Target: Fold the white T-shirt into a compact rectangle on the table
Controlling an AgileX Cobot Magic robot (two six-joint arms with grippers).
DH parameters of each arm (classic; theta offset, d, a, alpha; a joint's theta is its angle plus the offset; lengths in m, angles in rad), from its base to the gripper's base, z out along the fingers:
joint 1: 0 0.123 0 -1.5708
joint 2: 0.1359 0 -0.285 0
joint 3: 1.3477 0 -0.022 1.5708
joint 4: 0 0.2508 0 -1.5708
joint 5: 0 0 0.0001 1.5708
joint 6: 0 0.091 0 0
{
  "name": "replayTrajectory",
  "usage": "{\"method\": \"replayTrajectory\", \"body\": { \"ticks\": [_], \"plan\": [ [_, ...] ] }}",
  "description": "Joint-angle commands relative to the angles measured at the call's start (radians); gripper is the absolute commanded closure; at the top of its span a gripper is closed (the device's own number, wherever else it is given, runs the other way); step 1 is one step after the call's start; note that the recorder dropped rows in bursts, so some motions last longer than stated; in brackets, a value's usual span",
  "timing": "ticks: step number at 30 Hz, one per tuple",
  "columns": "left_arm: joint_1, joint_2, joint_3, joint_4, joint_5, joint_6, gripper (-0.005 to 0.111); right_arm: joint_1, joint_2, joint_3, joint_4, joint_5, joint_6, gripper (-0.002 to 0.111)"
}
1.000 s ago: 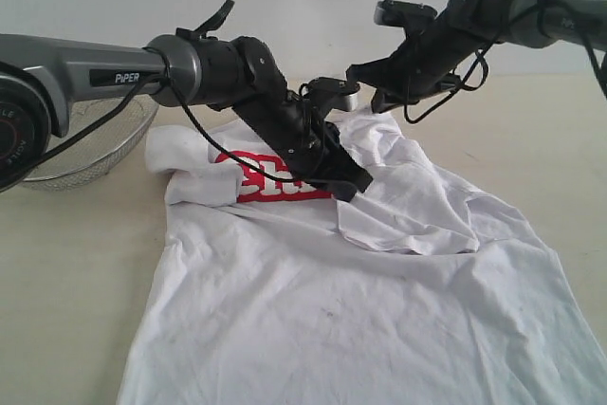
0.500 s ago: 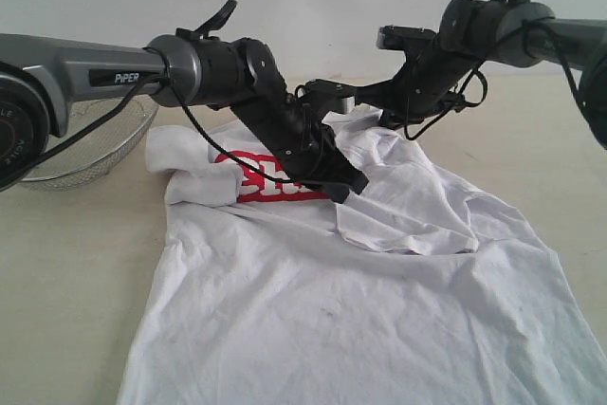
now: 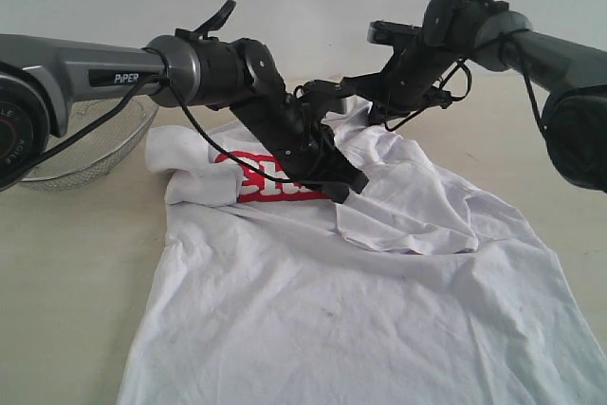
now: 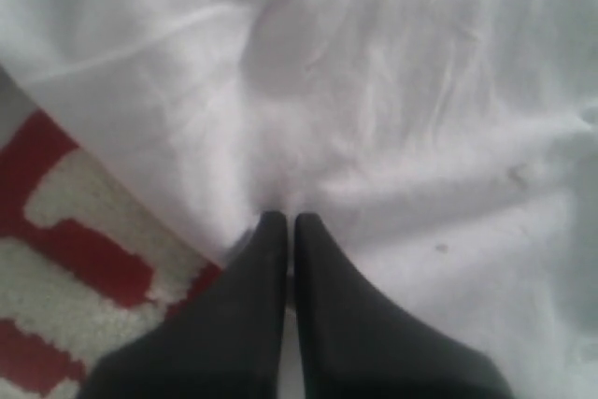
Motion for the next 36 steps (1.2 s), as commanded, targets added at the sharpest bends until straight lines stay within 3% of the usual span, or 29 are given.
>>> {"method": "replayTrajectory", "body": {
  "ticks": [1, 19, 24, 28, 33, 36],
  "plan": [
    [-0.005, 0.038, 0.011, 0.009, 0.032, -0.01, 0.102, 0.024, 0.024, -0.043, 0.007, 0.052, 0.01, 0.108],
    [-0.005, 0.039, 0.011, -0.01, 0.036, -0.01, 0.102, 0.054, 0.022, -0.069, 0.037, -0.123, 0.0, 0.108],
    [-0.005, 0.037, 0.011, -0.009, 0.035, -0.01, 0.102, 0.029, 0.018, -0.107, -0.043, -0.074, 0.044, 0.108],
    [-0.002, 0.025, 0.011, -0.006, 0.021, -0.01, 0.102, 0.001, -0.016, -0.175, -0.146, 0.072, 0.053, 0.108],
    [0.021, -0.008, 0.011, 0.002, 0.012, -0.01, 0.102, -0.024, -0.102, -0.188, -0.212, 0.309, -0.046, 0.108],
    [0.033, -0.019, 0.011, 0.032, 0.015, -0.01, 0.102, -0.034, -0.137, -0.186, -0.212, 0.321, -0.079, 0.108]
  ]
}}
